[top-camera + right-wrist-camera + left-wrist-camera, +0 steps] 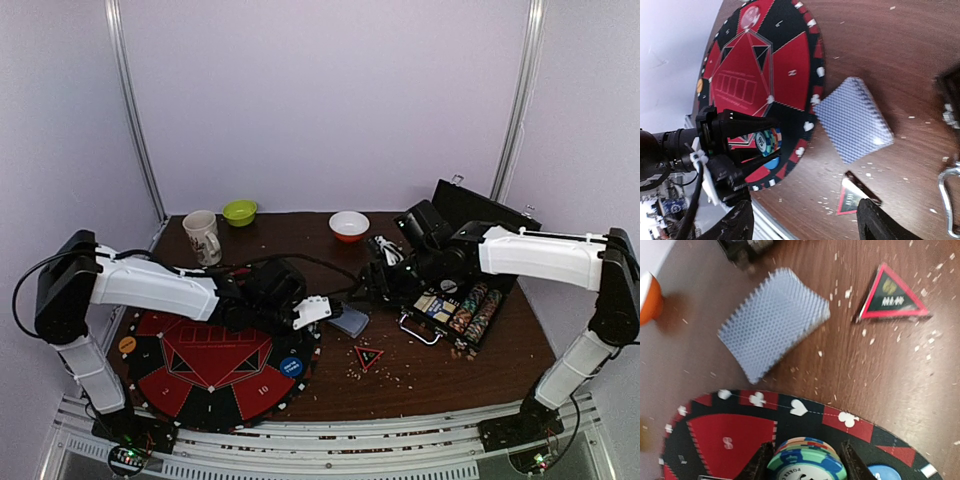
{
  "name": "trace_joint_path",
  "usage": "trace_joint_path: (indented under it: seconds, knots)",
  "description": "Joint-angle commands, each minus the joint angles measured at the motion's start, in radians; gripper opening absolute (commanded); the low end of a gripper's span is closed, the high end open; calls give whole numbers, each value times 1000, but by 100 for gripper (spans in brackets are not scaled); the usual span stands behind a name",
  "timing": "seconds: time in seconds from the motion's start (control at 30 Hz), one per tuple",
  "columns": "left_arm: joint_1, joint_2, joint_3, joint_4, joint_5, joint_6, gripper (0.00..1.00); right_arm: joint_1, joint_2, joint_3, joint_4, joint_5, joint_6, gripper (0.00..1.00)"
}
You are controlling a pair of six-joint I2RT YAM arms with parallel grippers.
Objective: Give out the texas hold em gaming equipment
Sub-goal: Place the poker chips pile at the small blind area.
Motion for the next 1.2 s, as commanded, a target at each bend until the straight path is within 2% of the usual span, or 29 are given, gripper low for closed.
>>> trace_joint_path:
  seconds: [0.0,0.1,0.27,0.43,0.57,0.8,1.07,1.17]
  knots:
    - [22,106,26,41,22,-121,0,-59,-113,-37,-204,256,-94,74]
    - [26,165,59,10,14,-150,0,-88,-165,-52,-259,319,-110,74]
    - [43,204,90,0,3,-191,0,-97,-203,-49,-287,327,-119,74]
    - [75,235,148,-123,34,-202,2,-97,-214,-32,-306,352,-126,73]
    - [82,228,158,-189,76,-171,18,-98,-214,-22,-309,349,-137,73]
    - [82,265,141,-137,50,-122,46,-98,-211,7,-327,359,-154,73]
    - [81,252,124,-130,65,-76,61,-98,-225,48,-350,382,-166,74]
    - [82,226,141,-137,91,-69,71,-98,-223,59,-352,387,-178,75]
